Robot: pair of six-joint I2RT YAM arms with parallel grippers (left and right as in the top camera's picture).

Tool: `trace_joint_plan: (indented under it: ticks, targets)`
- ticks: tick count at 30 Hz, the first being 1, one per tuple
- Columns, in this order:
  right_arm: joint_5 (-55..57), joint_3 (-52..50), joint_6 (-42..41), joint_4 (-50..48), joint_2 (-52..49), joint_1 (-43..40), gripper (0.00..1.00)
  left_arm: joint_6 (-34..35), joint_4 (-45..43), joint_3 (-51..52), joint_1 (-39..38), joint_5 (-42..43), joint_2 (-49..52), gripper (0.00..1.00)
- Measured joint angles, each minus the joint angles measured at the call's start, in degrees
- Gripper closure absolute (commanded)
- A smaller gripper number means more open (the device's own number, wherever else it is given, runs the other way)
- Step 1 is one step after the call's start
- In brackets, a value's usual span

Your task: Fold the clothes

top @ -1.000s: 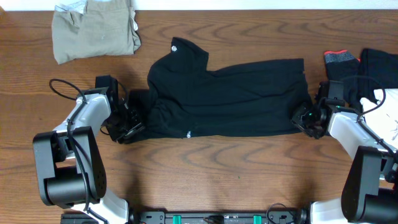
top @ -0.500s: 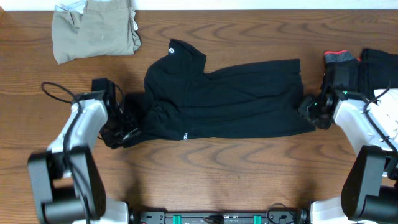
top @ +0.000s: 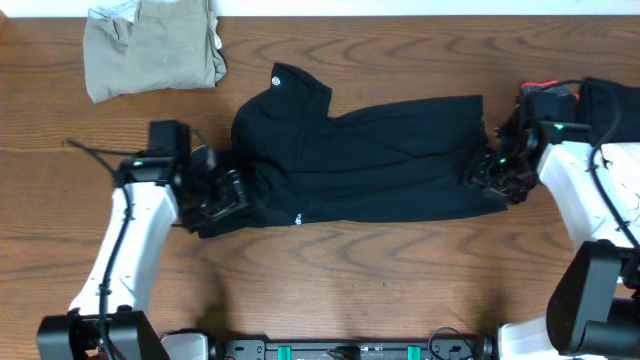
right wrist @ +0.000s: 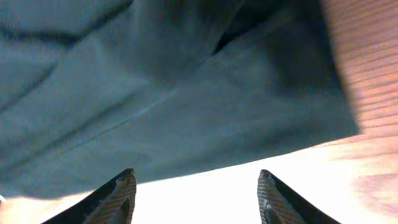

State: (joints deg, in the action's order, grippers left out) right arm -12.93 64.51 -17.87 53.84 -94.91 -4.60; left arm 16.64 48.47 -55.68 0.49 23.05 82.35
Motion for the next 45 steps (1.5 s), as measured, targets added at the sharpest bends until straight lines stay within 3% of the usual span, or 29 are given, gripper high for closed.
trace_joint_plan:
  ticks: [11,20,23,27,29,45]
  targets:
    - [-1.57,-2.12,0.98,-0.2,0.0,0.76,0.38,5.97,-14.03,0.02,-6.08,2.93,2.38,0.15]
    - [-1.88,-2.12,0.98,-0.24,0.0,0.76,0.38,8.41,-18.08,0.02,-6.25,3.39,11.34,0.16]
    - [-1.9,-2.12,1.01,-0.24,0.0,0.76,0.38,8.76,-19.5,0.02,-6.25,3.41,13.38,0.33]
    - [-1.86,-2.12,1.01,-0.39,0.0,0.76,0.38,9.14,-21.09,0.02,-6.23,3.45,13.79,0.78]
    - [-1.73,-2.12,1.01,-0.42,0.0,0.76,0.38,8.98,-21.86,0.02,-6.23,3.48,13.79,0.85]
    - [2.62,-13.07,-1.84,-9.99,-0.09,0.74,0.51,11.17,-21.86,0.02,-3.21,1.62,13.77,0.86]
